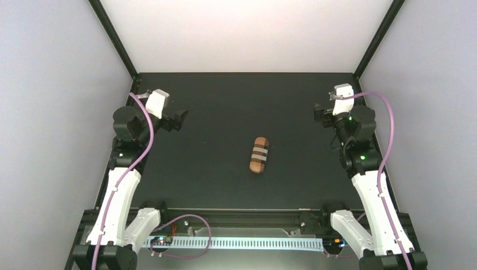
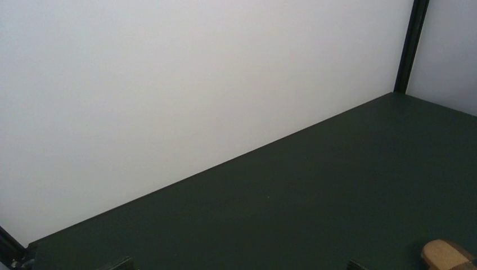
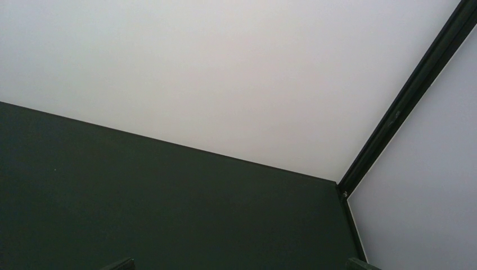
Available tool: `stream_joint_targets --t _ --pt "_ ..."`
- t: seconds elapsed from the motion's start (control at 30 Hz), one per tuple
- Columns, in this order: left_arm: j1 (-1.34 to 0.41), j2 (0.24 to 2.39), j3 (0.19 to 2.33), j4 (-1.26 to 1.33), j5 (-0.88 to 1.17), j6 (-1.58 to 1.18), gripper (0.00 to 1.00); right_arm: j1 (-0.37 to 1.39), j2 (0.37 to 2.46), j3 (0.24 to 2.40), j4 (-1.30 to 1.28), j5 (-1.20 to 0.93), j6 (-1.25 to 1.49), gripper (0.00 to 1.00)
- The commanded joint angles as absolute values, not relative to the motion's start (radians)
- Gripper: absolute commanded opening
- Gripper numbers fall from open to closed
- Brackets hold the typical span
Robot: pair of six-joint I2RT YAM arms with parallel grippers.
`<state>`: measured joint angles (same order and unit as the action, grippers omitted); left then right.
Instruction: Organize the sunglasses
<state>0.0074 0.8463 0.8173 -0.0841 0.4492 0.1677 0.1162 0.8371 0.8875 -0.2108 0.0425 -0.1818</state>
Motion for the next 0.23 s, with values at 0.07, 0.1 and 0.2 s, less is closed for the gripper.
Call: stream_joint_targets --t 0.07,0.1,0.2 --pt "0.013 0.853 0.832 -0.096 0.468 0.167 0.99 0.11 0.847 0.872 -0.179 0.051 -0.189 1.0" --pt "0.013 0.855 0.831 -0.094 0.468 0.167 0.99 0.109 0.847 0.874 -0.181 0.047 -0.188 1.0" --pt "0.013 0.857 0.83 -0.094 0.467 0.168 0.99 0.11 0.842 0.878 -0.188 0.044 -0.19 1.0"
